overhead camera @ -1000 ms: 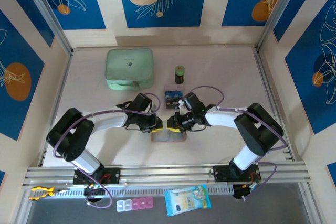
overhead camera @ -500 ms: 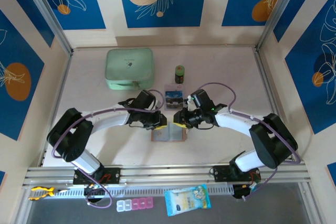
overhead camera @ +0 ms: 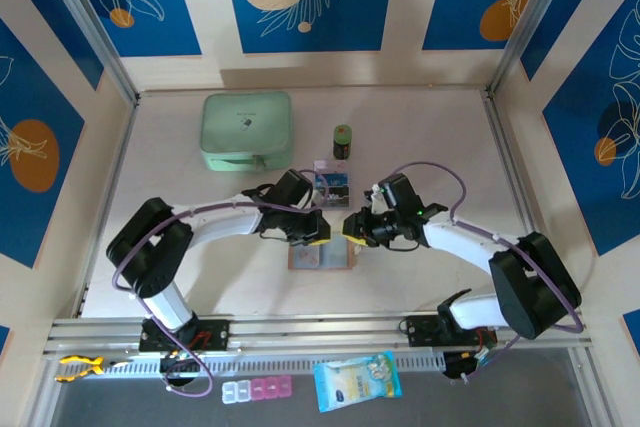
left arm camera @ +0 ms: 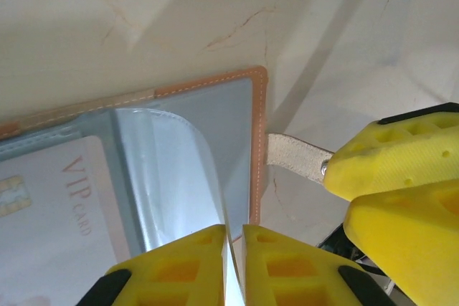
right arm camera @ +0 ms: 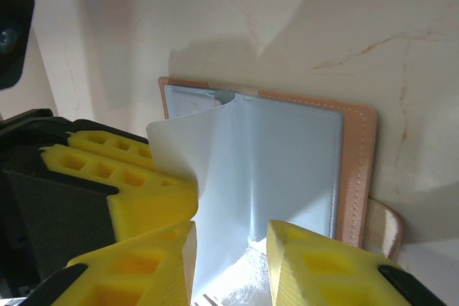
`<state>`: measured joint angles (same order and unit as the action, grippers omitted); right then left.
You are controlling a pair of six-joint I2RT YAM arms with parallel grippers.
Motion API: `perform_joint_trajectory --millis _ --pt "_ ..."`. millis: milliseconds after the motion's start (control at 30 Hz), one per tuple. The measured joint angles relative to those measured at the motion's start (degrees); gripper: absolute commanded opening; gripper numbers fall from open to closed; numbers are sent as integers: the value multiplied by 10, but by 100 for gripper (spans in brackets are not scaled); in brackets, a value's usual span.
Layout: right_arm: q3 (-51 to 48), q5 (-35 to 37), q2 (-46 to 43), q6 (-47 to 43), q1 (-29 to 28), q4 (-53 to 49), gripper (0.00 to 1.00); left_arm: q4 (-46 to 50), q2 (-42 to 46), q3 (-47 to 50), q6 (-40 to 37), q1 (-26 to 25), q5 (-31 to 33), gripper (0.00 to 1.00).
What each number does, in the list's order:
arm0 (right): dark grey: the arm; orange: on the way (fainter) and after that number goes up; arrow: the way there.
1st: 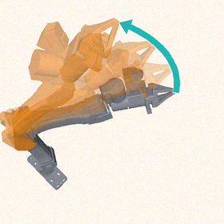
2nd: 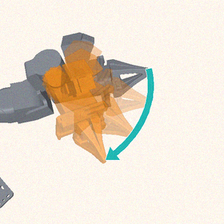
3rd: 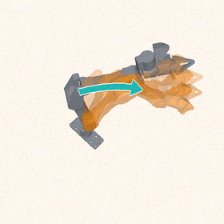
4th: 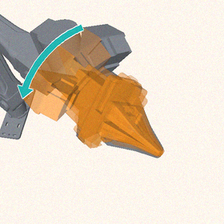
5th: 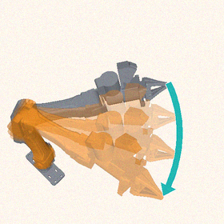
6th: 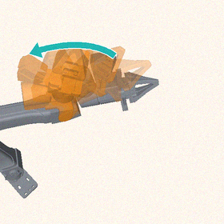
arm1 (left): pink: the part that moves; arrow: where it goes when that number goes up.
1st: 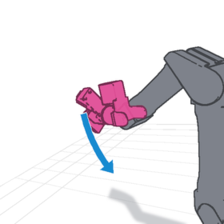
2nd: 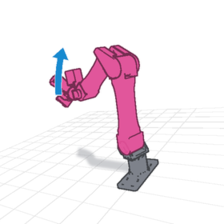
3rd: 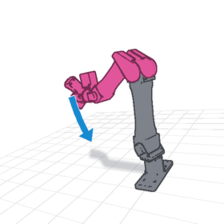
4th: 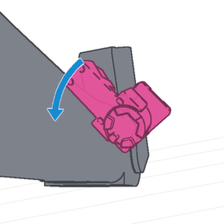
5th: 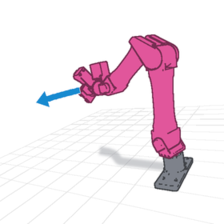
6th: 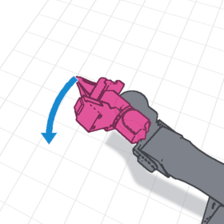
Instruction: Take the credit cards out of the card holder
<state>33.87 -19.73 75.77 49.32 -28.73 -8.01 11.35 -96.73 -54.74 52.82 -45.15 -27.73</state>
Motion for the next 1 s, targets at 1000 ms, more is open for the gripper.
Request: perform_joint_trajectory --millis 1000 --pt "2 19 -65 -11 10 -88 32 -22 -47 -50 13 -8 -23 29"
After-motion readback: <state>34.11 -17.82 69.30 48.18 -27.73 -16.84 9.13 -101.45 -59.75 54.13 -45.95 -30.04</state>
